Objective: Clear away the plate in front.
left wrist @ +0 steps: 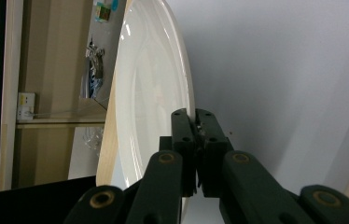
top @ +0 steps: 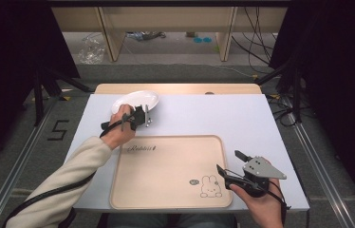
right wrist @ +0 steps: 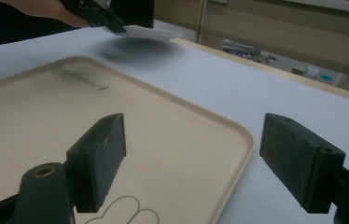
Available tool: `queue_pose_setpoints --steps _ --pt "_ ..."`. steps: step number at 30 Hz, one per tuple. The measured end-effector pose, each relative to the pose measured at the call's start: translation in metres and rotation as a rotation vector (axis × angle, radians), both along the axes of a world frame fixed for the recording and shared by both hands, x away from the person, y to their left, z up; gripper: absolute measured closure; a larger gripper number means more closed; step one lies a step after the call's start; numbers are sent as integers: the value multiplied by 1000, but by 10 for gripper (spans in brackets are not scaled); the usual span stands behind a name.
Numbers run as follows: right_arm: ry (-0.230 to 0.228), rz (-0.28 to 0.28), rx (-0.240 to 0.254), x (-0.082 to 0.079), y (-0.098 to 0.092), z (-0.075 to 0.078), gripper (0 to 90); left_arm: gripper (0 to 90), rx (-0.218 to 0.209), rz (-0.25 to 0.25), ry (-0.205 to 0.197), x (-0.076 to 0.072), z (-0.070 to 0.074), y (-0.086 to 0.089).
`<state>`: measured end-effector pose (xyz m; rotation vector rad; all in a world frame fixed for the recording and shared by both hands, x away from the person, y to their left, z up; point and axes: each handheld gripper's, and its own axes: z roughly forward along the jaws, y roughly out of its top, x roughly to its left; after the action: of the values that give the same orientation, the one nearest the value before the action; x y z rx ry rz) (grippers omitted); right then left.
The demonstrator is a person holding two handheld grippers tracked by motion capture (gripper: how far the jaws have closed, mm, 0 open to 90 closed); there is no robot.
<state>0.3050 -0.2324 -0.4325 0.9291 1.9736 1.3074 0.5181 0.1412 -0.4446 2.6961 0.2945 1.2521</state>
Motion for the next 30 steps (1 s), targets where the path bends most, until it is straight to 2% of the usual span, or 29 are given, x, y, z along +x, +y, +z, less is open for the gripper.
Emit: queue_pose_setpoints --steps 3,12,16,21,30 --pt "-3 -2 1 0 0 0 236 880 22 -16 -20 -3 2 0" --pt "-12 -1 10 1 1 -1 236 878 35 -39 -36 -13 7 -1" --pt "-3 -1 3 0 0 0 236 877 28 -47 -50 -17 10 -1" --pt "-13 0 11 1 1 -1 236 877 18 -61 -65 -24 13 -1" --pt "-15 -3 12 0 1 0 236 876 21 -80 -88 -35 18 -3"
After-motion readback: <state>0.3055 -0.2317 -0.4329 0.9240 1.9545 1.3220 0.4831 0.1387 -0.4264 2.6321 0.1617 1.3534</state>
